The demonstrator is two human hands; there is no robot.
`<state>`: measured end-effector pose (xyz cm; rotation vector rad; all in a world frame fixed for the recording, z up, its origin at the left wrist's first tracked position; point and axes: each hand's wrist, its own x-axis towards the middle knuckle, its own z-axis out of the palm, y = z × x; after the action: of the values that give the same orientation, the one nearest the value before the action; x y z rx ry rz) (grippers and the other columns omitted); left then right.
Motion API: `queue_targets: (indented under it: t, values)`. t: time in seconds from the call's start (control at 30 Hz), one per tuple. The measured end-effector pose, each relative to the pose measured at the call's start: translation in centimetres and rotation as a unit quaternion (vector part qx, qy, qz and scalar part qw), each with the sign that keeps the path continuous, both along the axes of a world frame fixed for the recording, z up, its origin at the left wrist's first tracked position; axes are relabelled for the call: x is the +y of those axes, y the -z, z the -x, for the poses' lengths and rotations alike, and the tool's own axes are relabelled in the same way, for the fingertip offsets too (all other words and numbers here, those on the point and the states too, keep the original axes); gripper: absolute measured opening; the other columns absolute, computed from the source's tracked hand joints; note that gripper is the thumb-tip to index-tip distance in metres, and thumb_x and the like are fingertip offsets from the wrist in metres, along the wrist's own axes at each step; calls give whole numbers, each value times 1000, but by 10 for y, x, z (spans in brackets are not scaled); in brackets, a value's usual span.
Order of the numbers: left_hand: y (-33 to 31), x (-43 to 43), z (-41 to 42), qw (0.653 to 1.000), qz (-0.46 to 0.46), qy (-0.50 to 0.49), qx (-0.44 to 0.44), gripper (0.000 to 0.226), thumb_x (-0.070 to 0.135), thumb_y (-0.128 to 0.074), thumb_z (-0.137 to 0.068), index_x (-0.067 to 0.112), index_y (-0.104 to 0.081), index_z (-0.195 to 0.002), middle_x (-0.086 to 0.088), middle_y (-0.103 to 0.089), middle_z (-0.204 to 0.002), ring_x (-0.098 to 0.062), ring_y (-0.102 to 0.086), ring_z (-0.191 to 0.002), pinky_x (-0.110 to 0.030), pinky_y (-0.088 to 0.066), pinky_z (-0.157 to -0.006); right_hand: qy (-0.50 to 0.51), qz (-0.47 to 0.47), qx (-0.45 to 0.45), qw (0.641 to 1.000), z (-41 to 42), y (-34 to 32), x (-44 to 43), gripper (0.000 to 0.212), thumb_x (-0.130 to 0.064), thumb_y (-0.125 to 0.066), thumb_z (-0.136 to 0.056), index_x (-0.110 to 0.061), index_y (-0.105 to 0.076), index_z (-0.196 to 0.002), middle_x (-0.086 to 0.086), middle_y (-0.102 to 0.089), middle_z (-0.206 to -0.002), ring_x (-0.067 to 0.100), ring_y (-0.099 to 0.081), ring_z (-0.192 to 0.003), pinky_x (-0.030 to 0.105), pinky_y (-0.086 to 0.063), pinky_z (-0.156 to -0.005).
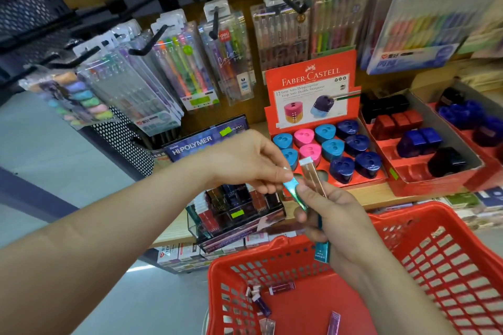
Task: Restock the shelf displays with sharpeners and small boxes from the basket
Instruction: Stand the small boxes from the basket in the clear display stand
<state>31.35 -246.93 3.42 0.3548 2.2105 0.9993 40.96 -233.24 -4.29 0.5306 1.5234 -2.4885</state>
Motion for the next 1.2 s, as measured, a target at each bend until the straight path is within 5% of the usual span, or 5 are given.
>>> queue_targets:
  t: [0.23,0.47,0.57,0.87,1.2]
  values:
    - [-33,-44,14,982,-25,-133,129,10,5,-65,-86,6,-70,-94,-11,-74,-78,-13,-71,-68,-18,-58,-64,-27,48,-18,998,-3,0,6,29,-24,-47,-101,-7,-69,-109,2,-53,-64,10,-36,-42,18,-20,-34]
    - [-28,-93,22,915,231,-62,325,6,23,-68,-88,18,-70,-90,5,-70,-82,-2,-64,-70,-12,-49,-65,-79,-63,10,995,-6,5,-1,20,-17,-47,-101,-11,-65,-106,3,-51,-64,8,-30,-41,17,-17,-37]
    - [-21,-103,18,917,261,-35,299,13,28,-68,-88,17,-68,-94,0,-72,-81,-7,-65,-67,-28,-54,-74,-91,-86,-14,992,-8,5,-7,22,-20,-50,-100,-10,-70,-98,1,-48,-64,8,-30,-43,17,-15,-38]
    - [-22,-139,0,955,233,-37,180,14,15,-78,-78,15,-70,-89,-2,-74,-71,-12,-72,-65,-30,-60,-70,-117,-51,-26,991,-16,9,-22,23,-9,-42,-98,-11,-64,-92,6,-50,-64,10,-30,-41,18,-14,-38]
    - [22,-133,-18,895,301,67,321,14,27,-72,-84,17,-69,-92,7,-70,-79,-10,-65,-77,-28,-52,-75,-135,-95,-7,986,-29,8,-39,22,-25,-53,-97,-5,-59,-103,6,-74,-86,8,-41,-38,16,-22,-35]
